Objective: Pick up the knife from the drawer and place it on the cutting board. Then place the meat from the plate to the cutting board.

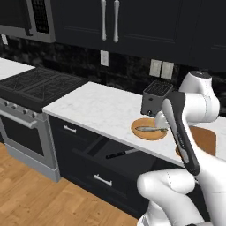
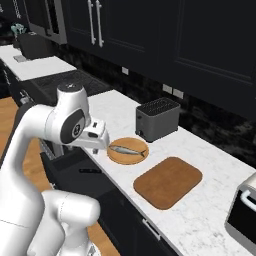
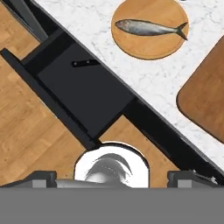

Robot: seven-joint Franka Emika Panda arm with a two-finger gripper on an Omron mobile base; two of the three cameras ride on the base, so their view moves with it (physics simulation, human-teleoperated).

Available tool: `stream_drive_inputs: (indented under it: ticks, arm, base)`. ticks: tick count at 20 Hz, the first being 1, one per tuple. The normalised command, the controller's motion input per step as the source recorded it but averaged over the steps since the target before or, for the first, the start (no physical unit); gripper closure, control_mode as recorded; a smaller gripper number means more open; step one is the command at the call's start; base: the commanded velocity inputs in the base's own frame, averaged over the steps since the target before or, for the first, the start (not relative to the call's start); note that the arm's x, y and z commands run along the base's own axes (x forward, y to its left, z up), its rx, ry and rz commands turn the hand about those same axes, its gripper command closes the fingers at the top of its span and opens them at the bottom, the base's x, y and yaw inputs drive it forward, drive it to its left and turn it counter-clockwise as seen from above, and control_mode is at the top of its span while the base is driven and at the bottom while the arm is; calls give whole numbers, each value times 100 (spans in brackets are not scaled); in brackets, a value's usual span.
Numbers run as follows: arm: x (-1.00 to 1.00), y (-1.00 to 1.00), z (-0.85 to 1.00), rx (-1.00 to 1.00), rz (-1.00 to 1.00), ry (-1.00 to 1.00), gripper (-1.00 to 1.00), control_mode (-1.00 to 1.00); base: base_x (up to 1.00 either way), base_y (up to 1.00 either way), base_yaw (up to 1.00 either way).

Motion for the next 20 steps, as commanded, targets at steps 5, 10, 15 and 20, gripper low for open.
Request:
stream_drive_inputs:
  ticks: [5, 10, 15, 20]
  arm:
    - [73, 72, -96, -1, -16, 14, -100, -100]
    - [93, 57, -98, 2, -28, 9, -100, -100]
    - [72, 30, -84, 6, -23, 8, -100, -100]
    - [63, 9, -71, 6, -6, 11, -100, -100]
  base:
    - [0, 0, 0]
    - [0, 0, 0]
    - [0, 0, 0]
    - [0, 0, 0]
